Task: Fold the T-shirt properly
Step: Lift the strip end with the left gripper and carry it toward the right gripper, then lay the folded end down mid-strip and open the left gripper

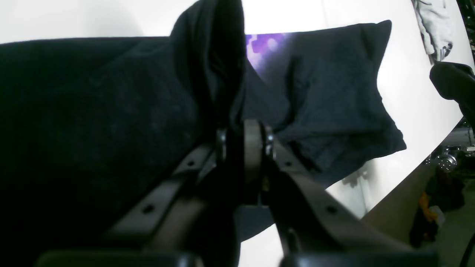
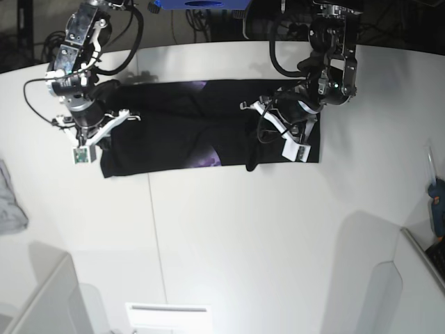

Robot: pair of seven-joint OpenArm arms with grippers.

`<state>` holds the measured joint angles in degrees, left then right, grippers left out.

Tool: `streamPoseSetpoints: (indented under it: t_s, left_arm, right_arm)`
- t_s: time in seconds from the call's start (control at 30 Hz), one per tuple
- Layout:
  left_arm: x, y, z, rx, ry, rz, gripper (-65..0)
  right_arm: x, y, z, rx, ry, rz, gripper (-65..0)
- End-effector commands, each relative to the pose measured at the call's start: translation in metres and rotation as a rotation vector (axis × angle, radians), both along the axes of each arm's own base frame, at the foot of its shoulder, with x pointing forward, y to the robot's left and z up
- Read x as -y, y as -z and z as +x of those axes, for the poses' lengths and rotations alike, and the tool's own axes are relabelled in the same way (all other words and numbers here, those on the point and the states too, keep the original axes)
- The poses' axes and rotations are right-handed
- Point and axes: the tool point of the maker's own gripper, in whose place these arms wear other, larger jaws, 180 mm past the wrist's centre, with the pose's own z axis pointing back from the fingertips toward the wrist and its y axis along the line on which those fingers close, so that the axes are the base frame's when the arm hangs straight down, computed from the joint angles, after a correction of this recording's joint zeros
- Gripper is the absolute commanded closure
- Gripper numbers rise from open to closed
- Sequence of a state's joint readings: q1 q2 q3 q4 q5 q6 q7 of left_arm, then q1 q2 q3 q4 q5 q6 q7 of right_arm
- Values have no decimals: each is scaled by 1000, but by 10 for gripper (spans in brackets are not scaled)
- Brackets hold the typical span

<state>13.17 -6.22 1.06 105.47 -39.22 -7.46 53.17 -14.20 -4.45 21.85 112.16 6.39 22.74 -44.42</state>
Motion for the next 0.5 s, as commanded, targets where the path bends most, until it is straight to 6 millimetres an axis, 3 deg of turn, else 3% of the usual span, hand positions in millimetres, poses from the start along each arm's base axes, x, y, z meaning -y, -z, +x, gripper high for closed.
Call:
streamPoseSetpoints:
  t_s: [0.0,0.47]
  left_arm:
    - [2,-11,7,42,-4,-23,0]
    - [3,-8,11,32,-6,-26,0]
  right_arm:
    - [-1,-11,7,46,-2,3,0]
    - [-1,-10,6,43,-4,3,0]
